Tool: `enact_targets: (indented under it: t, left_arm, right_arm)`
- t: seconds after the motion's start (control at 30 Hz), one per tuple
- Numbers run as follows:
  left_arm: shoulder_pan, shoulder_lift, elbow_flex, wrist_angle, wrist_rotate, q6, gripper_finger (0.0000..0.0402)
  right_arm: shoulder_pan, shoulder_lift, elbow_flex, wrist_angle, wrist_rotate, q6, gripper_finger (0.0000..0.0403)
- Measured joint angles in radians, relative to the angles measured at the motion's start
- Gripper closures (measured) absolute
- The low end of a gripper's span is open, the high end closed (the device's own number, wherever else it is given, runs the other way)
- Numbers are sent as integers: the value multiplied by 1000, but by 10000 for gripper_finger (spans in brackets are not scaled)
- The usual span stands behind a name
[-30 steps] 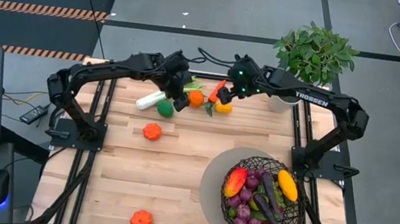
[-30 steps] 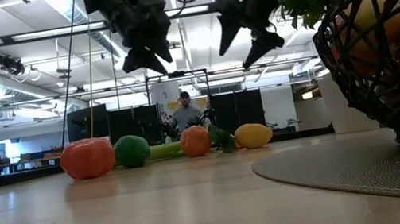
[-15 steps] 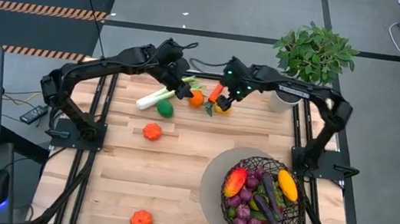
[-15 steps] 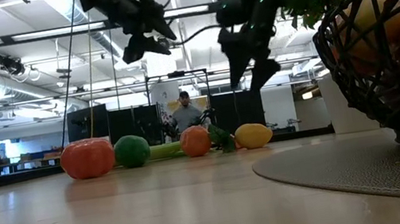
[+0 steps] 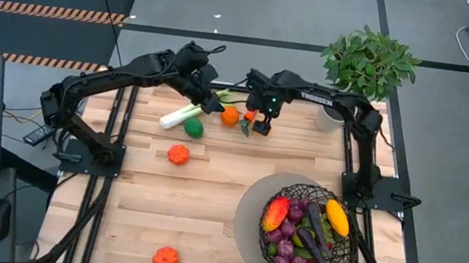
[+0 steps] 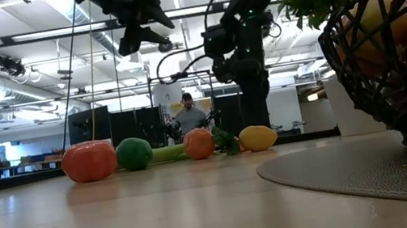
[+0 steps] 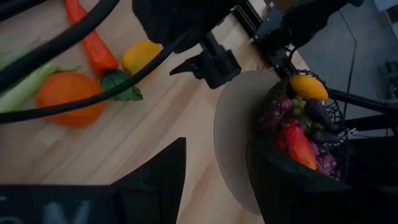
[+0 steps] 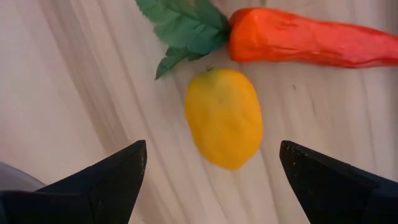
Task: Build produce basket
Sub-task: Put the yellow lemon into the black basket
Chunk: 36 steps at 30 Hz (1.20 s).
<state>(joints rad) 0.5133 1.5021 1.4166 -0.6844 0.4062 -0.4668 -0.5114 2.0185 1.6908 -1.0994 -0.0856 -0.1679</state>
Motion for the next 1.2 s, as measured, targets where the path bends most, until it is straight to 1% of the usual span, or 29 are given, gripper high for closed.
enact_targets:
  t: [0.43,0.57,0.73,1.03,1.1,1.2]
  left_arm:
    - [-8,1,0,6,-2,-79,230]
    - [-23,1,0,7,-2,-80,230]
    - [-48,1,0,11,-3,-92,230]
    - [-97,1,0,23,-29,-99,230]
    - [-106,1,0,24,-31,-99,230]
    - [-116,1,0,24,-32,-99,230]
  right_arm:
    - [13,78,-1,36,17,-16,31]
    - [19,76,-33,89,45,-16,37]
    - [24,76,-77,89,45,6,55]
    - [42,76,-111,102,47,67,58]
    - [49,76,-111,102,45,71,70]
    - [58,76,-111,102,46,71,109]
